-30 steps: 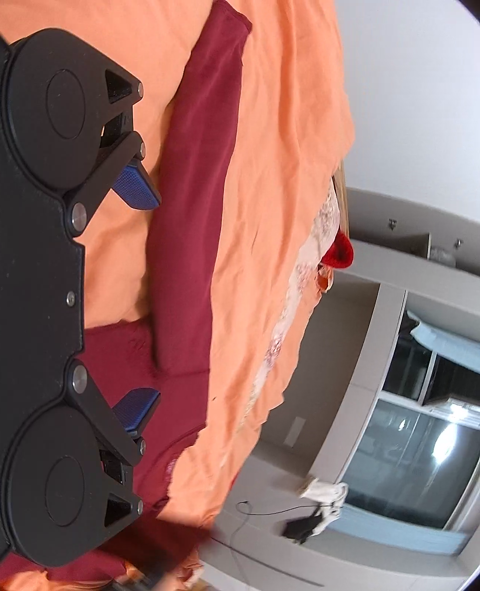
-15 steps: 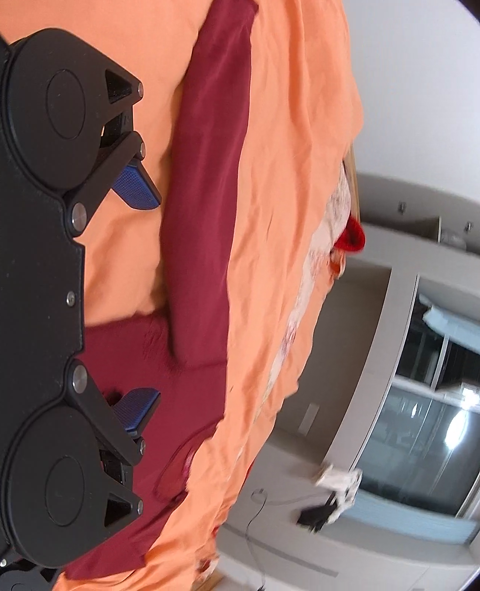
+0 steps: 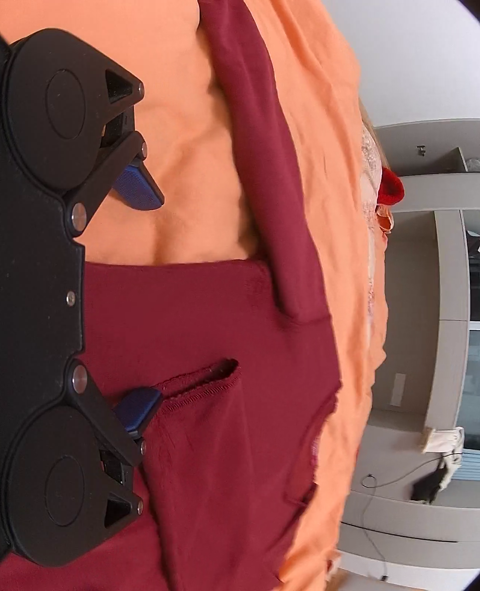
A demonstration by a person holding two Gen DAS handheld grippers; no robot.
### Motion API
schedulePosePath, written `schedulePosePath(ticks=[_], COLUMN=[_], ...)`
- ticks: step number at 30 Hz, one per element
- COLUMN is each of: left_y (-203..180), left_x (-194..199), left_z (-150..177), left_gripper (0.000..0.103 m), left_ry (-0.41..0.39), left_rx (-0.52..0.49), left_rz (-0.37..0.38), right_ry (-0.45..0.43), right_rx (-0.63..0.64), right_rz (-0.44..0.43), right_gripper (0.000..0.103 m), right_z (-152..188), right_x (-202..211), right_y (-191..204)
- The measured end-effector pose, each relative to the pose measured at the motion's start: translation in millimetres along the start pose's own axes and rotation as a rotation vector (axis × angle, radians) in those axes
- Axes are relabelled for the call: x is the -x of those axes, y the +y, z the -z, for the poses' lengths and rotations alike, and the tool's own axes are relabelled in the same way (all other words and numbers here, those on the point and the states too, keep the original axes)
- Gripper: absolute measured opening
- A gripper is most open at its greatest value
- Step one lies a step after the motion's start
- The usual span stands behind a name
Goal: Fold small clothes
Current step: 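Carry the sleeve across the shirt body and open the right gripper, then move the left gripper to the cuff of the other sleeve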
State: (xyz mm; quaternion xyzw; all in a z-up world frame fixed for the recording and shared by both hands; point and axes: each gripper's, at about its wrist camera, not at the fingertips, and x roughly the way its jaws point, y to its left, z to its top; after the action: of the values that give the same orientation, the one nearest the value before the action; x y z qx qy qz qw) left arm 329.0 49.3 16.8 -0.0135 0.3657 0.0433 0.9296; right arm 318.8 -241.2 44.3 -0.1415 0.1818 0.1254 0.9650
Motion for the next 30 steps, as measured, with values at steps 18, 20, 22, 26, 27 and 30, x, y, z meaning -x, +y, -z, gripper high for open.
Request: schedulePosePath(ticks=[18,20,22,26,27,30], left_y=[-8,-8,-8,-9,-9,-7], left_x=[-4,-4,-4,-4,-3,-1], left_z=[4,3,4,4,4,3], left_gripper=[0.103,0.103,0.103,0.103,0.103,0.103], left_ry=[-0.004,-0.004,-0.005,-0.008,-0.009,-0.015], left_rx=[-0.052,-0.052,-0.052,-0.058,-0.059,-0.055], left_rz=[-0.033,-0.032,-0.032,-0.035,-0.034,-0.023], right_ry=[0.139,0.131,0.136,0.184,0.186,0.171], right_rx=[-0.869,-0.866,-0.840,-0.846,-0.847,-0.846], right_rz=[-0.067,-0.068,-0.048,-0.035,-0.035,-0.041], right_gripper=[0.019,0.013,0.012,0.012,0.012,0.016], right_z=[65,60,51,64,66,65], right_x=[-51,-40,-41,-56,-58,-57], right_y=[-168,-171,-177,-172,-171,-171])
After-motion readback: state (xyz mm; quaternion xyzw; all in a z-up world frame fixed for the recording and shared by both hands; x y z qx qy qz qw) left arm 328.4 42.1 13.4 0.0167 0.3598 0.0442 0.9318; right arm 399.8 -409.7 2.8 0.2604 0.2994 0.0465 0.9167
